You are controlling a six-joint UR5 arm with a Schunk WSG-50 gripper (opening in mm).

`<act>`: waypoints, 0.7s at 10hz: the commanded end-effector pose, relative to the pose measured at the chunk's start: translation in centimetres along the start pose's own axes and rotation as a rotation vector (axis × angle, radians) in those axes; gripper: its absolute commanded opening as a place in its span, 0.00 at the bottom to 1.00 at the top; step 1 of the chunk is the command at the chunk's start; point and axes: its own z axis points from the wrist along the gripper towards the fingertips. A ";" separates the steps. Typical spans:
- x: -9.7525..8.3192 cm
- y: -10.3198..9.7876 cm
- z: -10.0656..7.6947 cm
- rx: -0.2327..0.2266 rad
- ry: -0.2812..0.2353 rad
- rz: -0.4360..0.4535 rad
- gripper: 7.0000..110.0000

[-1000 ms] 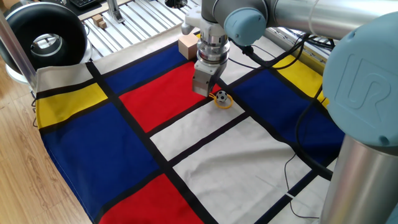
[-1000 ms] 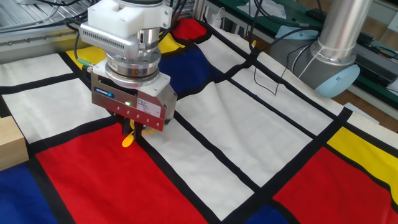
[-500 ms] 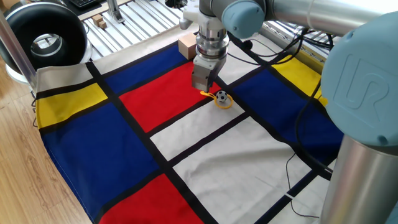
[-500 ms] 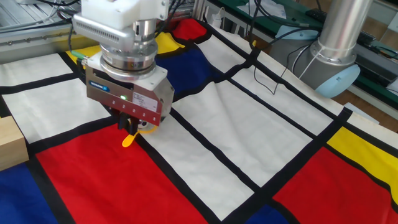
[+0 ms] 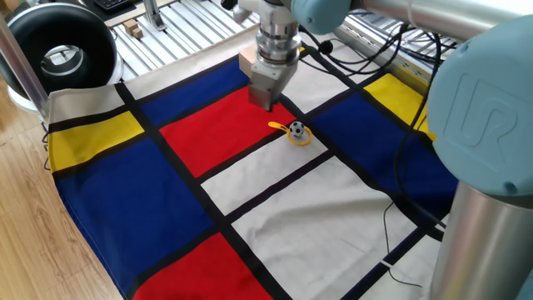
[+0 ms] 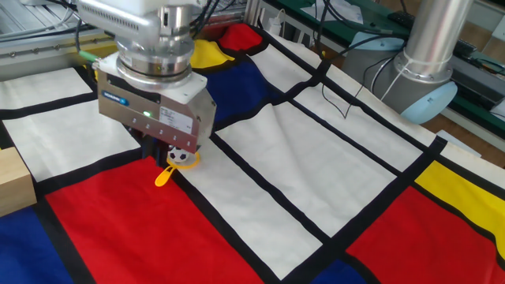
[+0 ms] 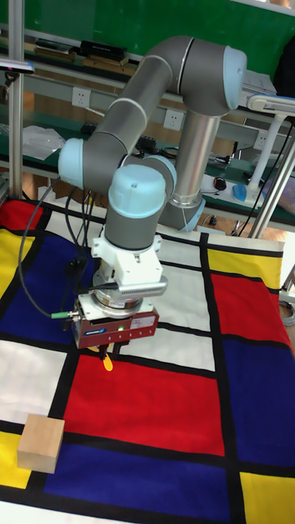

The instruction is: Attach the bubble ring to the ball

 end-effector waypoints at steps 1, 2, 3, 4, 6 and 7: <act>-2.4 2.1 -2.7 -0.004 -0.028 0.080 0.00; -2.8 3.0 -3.5 0.014 -0.042 0.097 0.00; -2.7 3.9 -3.8 0.037 -0.056 0.121 0.00; -2.0 4.9 -4.2 0.043 -0.058 0.139 0.00; 1.5 5.4 -4.8 0.069 -0.030 0.176 0.00; 3.4 5.7 -4.3 0.058 -0.019 0.218 0.00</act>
